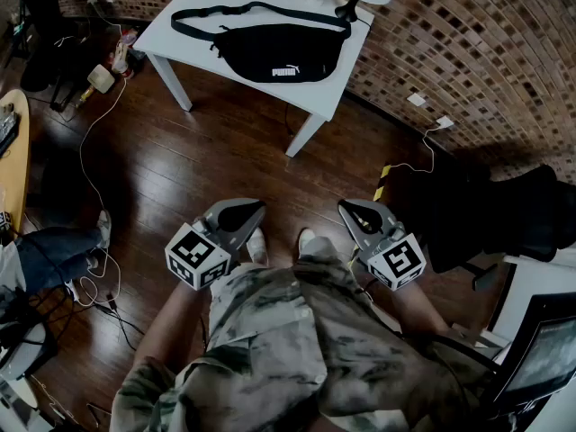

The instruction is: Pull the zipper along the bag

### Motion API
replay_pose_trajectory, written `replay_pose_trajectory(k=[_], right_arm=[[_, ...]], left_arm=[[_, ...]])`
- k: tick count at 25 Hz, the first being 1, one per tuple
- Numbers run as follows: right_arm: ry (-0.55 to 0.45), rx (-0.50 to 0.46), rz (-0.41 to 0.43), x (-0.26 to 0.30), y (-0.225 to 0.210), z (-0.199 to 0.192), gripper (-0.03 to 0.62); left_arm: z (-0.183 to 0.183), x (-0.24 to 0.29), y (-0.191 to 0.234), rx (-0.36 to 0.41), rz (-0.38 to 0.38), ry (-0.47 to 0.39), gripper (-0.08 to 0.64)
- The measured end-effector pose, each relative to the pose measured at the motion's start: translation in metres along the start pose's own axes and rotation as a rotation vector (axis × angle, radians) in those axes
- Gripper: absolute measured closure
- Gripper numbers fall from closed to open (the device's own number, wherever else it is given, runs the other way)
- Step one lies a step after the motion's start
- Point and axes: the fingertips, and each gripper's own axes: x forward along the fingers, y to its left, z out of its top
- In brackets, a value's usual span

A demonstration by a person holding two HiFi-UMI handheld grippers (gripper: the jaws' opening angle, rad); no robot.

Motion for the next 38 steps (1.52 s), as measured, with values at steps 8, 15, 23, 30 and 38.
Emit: replay_pose_trajectory(k=[8, 15, 23, 30, 38], right_arm=[[-0.041, 0.004, 0.0, 0.072, -0.087, 0.016, 0.584], [-0.056, -0.04, 0.092, 0.145, -0.199, 0.026, 0.584], [-0.003, -0.116, 0.215, 0.223, -0.313, 0.018, 0.584], [0.108, -0.095, 0.253, 0.294, -0.351, -0.014, 0.584], [0.207, -0.082, 0.223, 0.364, -0.373, -0.032, 0.584]], left_arm=[[0.035, 0.056, 0.077, 0.01, 0.04, -0.012, 0.56], [0.082, 0.137, 0.158, 0.018, 0.176, -0.007, 0.56], [0.113, 0.231, 0.249, -0.004, 0.325, 0.003, 0.558], [0.092, 0.287, 0.309, 0.015, 0.369, 0.171, 0.491], [0.047, 0.348, 0.351, 0.121, 0.373, 0.429, 0.442]])
